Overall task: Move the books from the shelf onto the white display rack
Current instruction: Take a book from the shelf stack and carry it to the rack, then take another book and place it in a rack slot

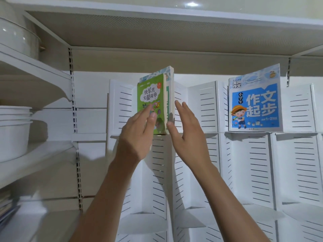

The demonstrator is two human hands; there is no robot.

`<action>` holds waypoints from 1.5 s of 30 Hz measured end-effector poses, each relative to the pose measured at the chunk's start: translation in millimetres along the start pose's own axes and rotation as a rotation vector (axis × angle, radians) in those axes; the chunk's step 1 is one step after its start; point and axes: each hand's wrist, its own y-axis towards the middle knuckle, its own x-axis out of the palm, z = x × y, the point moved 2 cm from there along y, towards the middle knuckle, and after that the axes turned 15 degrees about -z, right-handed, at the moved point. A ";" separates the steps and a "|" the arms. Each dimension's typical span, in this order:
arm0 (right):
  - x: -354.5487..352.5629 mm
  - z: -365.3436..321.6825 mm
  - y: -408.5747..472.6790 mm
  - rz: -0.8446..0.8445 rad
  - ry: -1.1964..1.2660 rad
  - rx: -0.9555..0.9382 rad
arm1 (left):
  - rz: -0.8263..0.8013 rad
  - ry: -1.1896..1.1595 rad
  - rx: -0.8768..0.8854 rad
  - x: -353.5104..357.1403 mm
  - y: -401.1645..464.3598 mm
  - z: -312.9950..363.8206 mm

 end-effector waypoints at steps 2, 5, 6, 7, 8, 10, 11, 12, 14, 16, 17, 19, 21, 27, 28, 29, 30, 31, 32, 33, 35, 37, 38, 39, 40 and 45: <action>-6.2 -7.2 -21.5 -0.010 0.013 0.000 | 0.084 0.216 0.130 -0.2 -22.5 15.2; -14.6 -14.8 -55.9 -0.010 0.032 0.006 | 0.027 0.267 0.035 1.9 -55.7 36.4; -17.0 -16.9 -67.7 -0.014 0.038 0.013 | 0.005 0.319 0.005 4.0 -68.6 42.6; -19.2 -18.6 -79.5 -0.019 0.043 0.018 | -0.006 0.380 -0.014 6.2 -83.4 50.0; -20.9 -20.5 -91.3 -0.028 0.050 0.021 | -0.024 0.418 -0.038 8.6 -98.4 52.7; -22.8 -22.8 -114.9 -0.039 0.062 0.030 | -0.063 0.451 -0.130 12.2 -128.7 60.7; -23.4 -23.8 -126.1 -0.039 0.066 0.043 | -0.077 0.464 -0.176 14.5 -144.4 64.3; -22.8 -25.0 -137.4 -0.043 0.078 0.064 | -0.086 0.474 -0.211 15.8 -159.2 67.4; -19.3 -28.4 -159.3 -0.070 0.144 0.090 | -0.105 0.496 -0.276 16.5 -188.2 73.2; -14.2 -34.2 -180.0 -0.107 0.214 0.091 | -0.133 0.496 -0.351 13.8 -214.8 77.4; -11.9 -38.1 -189.4 -0.137 0.231 0.099 | -0.145 0.495 -0.377 11.7 -227.1 78.9; -7.9 -48.3 -205.5 -0.207 0.237 0.121 | -0.153 0.499 -0.414 5.5 -248.7 82.6; -4.9 -62.5 -221.6 -0.249 0.258 0.130 | -0.155 0.496 -0.444 -3.7 -269.4 86.8; 11.6 -127.0 -259.7 -0.318 0.278 0.108 | -0.119 0.460 -0.461 -50.5 -324.4 96.1; 15.7 -141.1 -263.4 -0.322 0.284 0.104 | -0.111 0.458 -0.468 -62.2 -334.7 97.4; 20.1 -156.9 -266.7 -0.326 0.293 0.099 | -0.101 0.458 -0.477 -75.8 -345.9 98.5; 25.7 -174.8 -270.1 -0.334 0.303 0.090 | -0.089 0.458 -0.482 -91.5 -358.3 99.2; 32.4 -195.0 -274.1 -0.346 0.311 0.077 | -0.075 0.459 -0.488 -108.6 -372.2 99.8; 40.2 -216.7 -278.9 -0.360 0.321 0.060 | -0.060 0.466 -0.496 -127.0 -387.5 99.9; 49.2 -239.6 -284.7 -0.374 0.337 0.044 | -0.046 0.479 -0.507 -146.4 -403.8 100.0; 68.9 -286.5 -298.4 -0.392 0.379 0.014 | -0.021 0.507 -0.538 -185.7 -438.8 99.6; 89.8 -333.6 -313.7 -0.406 0.407 -0.017 | -0.010 0.517 -0.576 -224.2 -476.1 98.6; 100.1 -355.9 -321.8 -0.419 0.418 -0.031 | -0.015 0.518 -0.600 -242.1 -494.6 97.7; 110.5 -377.6 -330.0 -0.441 0.432 -0.040 | -0.021 0.523 -0.629 -260.1 -512.7 95.9; 120.5 -398.7 -337.9 -0.465 0.447 -0.047 | -0.019 0.535 -0.655 -278.2 -530.8 94.3; 163.0 -490.2 -365.3 -0.570 0.552 -0.105 | 0.074 0.572 -0.736 -358.3 -605.4 93.7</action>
